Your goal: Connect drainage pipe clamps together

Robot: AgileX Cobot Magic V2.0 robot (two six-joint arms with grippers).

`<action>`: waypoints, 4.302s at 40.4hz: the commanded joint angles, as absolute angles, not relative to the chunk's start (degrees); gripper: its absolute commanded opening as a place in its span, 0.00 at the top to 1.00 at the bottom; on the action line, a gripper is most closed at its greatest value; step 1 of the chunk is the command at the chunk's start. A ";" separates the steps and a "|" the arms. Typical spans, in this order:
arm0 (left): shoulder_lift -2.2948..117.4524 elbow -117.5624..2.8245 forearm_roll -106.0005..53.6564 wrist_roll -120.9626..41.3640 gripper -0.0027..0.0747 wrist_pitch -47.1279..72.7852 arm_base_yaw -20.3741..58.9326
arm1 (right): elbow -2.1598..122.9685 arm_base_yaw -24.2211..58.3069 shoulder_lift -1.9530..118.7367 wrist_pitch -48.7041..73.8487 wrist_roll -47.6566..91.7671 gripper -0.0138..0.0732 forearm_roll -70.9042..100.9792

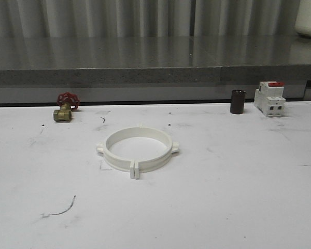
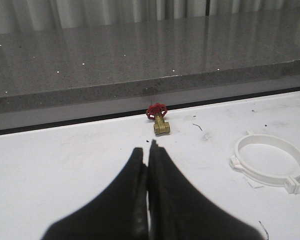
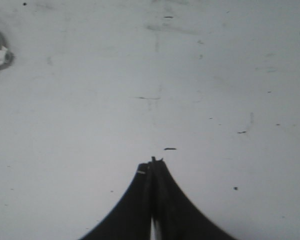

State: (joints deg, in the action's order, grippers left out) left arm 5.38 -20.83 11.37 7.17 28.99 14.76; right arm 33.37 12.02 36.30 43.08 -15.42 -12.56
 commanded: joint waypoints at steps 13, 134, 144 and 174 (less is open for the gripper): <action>5.95 -22.36 11.72 7.12 0.99 24.94 15.29 | 24.50 11.59 11.92 30.73 -14.63 0.91 -16.42; -1.57 0.42 -3.52 -6.34 0.99 3.59 4.16 | 24.13 11.59 10.35 30.19 -14.63 0.91 -16.52; -1.57 0.42 -3.52 -6.34 0.99 3.59 4.16 | 14.52 6.44 7.08 12.12 -8.12 0.91 -12.61; -1.46 0.42 -3.52 -6.34 0.99 3.59 4.16 | -1.40 -2.06 -1.55 8.26 1.44 0.91 1.84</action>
